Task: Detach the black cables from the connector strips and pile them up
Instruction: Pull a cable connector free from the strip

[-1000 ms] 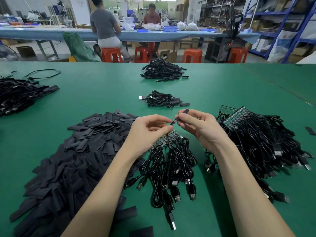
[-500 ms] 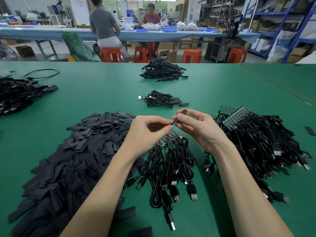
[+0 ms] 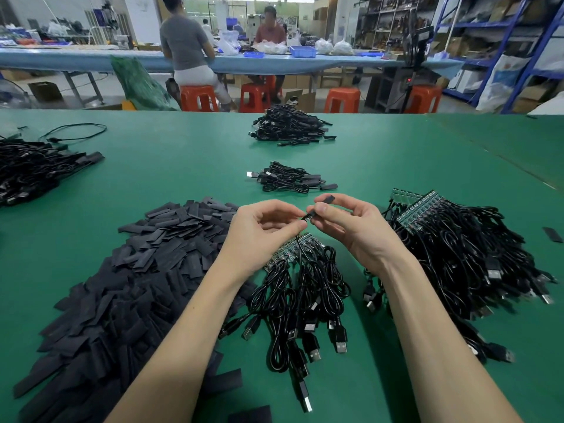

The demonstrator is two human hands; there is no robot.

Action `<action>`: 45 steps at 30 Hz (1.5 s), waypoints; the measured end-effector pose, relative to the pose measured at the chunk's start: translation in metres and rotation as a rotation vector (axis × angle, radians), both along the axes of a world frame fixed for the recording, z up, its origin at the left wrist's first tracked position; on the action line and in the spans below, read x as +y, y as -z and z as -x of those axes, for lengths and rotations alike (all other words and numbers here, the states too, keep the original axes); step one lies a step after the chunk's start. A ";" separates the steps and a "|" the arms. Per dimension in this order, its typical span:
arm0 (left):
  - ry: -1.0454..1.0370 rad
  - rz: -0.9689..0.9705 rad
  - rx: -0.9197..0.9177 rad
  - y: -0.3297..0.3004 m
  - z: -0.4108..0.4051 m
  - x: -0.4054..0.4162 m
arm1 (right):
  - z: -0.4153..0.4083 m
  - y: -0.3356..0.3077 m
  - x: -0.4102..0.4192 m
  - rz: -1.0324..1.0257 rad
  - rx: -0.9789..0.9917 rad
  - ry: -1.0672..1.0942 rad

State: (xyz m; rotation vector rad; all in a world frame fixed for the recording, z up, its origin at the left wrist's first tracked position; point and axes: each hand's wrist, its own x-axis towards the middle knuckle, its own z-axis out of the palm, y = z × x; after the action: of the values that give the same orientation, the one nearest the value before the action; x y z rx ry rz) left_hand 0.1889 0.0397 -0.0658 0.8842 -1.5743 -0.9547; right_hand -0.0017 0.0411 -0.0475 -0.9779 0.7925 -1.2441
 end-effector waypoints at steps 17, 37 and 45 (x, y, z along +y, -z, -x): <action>-0.015 -0.023 0.041 0.000 0.002 0.000 | -0.011 0.006 0.001 0.070 0.068 0.036; -0.047 -0.059 0.144 0.000 0.005 -0.003 | -0.023 0.010 0.000 0.187 0.013 0.156; -0.067 -0.052 0.129 0.004 0.004 -0.005 | -0.026 0.010 0.001 0.161 0.015 0.202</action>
State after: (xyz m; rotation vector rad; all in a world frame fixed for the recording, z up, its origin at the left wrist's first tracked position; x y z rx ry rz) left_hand 0.1848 0.0351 -0.0696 0.8886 -1.4072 -0.9891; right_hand 0.0245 0.0422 -0.0575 -1.0576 0.8280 -1.4945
